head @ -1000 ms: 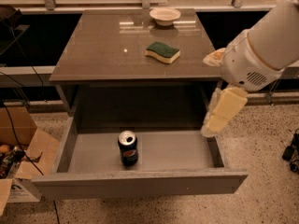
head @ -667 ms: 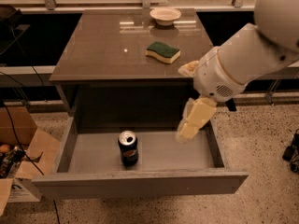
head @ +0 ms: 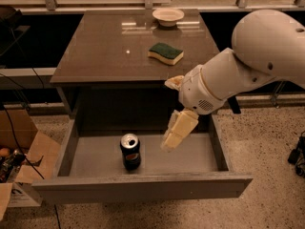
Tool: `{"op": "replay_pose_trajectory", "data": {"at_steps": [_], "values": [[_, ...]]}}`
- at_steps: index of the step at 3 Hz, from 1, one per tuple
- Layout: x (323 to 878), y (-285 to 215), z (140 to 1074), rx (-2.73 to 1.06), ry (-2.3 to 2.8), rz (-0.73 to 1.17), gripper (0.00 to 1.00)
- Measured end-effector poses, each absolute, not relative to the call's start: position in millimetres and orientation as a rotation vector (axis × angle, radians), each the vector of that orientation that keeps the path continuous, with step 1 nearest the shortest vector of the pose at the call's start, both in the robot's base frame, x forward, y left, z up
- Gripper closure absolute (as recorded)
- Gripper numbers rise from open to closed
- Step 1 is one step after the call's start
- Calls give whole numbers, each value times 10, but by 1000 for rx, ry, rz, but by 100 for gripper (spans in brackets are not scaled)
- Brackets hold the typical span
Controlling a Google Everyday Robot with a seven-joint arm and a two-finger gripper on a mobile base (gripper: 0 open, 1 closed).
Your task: Pick pepsi can from top drawer and place on counter
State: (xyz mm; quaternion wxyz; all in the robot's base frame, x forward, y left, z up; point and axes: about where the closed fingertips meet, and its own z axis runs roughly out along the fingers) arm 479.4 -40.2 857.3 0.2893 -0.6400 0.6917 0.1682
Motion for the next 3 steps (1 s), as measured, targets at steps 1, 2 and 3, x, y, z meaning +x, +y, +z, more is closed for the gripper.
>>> {"op": "replay_pose_trajectory", "data": {"at_steps": [1,2,3], "values": [[4862,-282,8398,-1675,1861,470,0],[5014,-9,8050,-1658,1853,525,0],[5176,220,7651,-1646,1867,580,0]]}}
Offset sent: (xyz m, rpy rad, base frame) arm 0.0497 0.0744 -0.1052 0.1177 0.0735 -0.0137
